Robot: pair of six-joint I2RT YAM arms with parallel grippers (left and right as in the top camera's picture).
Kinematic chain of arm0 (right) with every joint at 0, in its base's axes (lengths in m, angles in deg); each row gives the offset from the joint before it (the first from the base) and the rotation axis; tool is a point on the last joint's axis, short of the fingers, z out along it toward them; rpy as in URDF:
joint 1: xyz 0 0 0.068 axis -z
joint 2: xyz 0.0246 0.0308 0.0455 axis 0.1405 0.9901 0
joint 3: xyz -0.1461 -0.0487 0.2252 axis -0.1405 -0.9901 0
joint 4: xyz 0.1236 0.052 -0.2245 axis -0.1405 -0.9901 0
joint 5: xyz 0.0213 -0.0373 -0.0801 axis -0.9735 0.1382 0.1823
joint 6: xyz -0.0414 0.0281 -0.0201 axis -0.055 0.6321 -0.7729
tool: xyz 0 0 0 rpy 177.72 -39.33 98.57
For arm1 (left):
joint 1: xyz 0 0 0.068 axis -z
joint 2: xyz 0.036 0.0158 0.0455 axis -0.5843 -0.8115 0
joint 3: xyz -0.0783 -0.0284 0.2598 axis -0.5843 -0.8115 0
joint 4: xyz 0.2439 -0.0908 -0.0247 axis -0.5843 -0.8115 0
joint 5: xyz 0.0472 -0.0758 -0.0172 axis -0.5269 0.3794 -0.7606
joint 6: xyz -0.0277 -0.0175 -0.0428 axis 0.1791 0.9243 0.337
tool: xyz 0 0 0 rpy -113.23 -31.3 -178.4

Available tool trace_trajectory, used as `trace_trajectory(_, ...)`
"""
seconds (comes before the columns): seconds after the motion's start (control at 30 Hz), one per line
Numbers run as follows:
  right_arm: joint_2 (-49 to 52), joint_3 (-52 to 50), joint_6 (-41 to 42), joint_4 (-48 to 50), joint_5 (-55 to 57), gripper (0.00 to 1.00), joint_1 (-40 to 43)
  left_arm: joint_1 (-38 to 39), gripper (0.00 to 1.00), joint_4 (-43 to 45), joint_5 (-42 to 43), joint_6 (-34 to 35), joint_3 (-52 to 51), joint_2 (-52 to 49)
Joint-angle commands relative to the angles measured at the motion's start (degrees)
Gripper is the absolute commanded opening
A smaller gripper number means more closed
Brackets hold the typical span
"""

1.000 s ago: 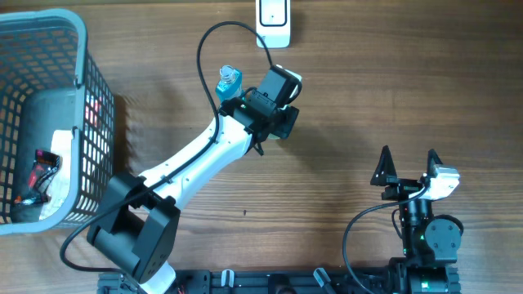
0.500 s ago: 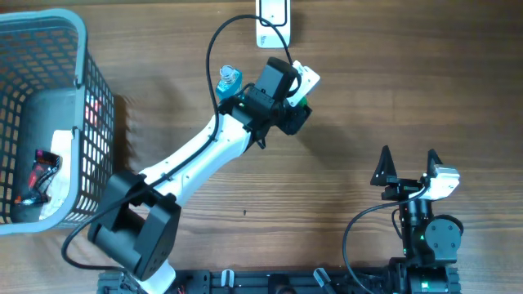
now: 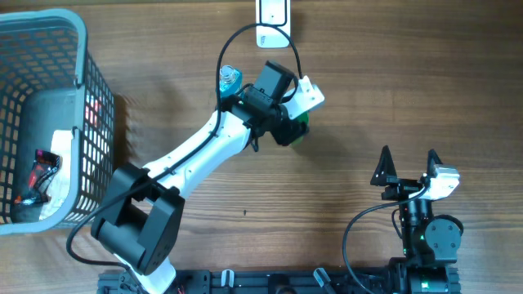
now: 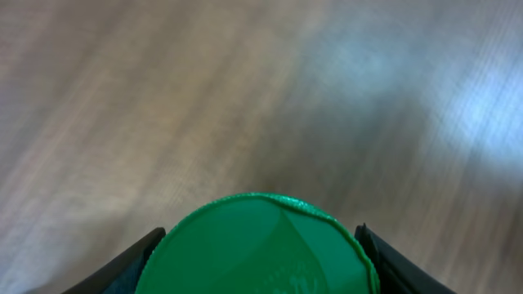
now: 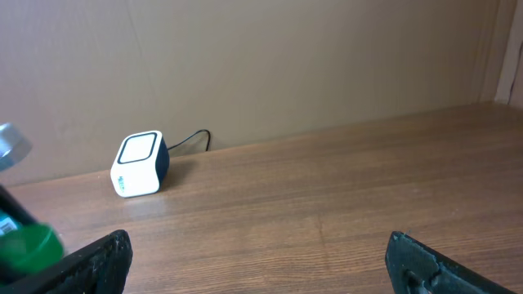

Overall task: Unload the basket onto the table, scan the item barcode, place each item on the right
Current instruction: 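Lift the green container and hold it under the scanner, then place the green container on the table and release it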

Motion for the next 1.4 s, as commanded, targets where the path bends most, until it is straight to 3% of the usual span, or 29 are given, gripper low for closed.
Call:
trace_trajectory(0.0,-0.5,0.0,-1.0,0.2,-0.9,1.00,-0.2,-1.2,0.63,-3.8,8.9,-10.7,0.1,-0.1)
trace_trajectory(0.23,-0.5,0.0,-1.0,0.2,-0.9,1.00,-0.2,-4.4,0.64,-13.0,17.8,-23.4,0.1,-0.1)
trace_trajectory(0.4,-0.5,0.0,-1.0,0.2,-0.9,1.00,-0.2,-7.6,0.63,-16.7,19.8,-29.9,0.1,-0.1)
trace_trajectory(1.0,-0.5,0.0,-1.0,0.2,-0.9,1.00,-0.2,-9.5,0.65,-11.2,22.1,-29.9,0.1,-10.9)
trace_trajectory(1.03,-0.5,0.0,-1.0,0.2,-0.9,1.00,-0.2,-9.5,0.68,-11.1,22.1,-29.9,0.1,-10.9)
trace_trajectory(1.07,-0.5,0.0,-1.0,0.2,-0.9,1.00,-0.2,-9.5,0.81,-11.1,22.1,-29.9,0.1,-10.9)
trace_trajectory(1.1,-0.5,0.0,-1.0,0.2,-0.9,1.00,-0.2,-9.5,0.88,-10.9,22.1,-29.9,0.1,-10.9)
trace_trajectory(1.2,-0.5,0.0,-1.0,0.2,-0.9,1.00,-0.2,-9.5,1.00,-11.0,22.1,-29.9,0.1,-10.8)
trace_trajectory(1.37,-0.5,0.0,-1.0,0.2,-0.9,1.00,-0.2,-9.5,1.00,-11.0,21.9,-29.8,0.1,-8.5)
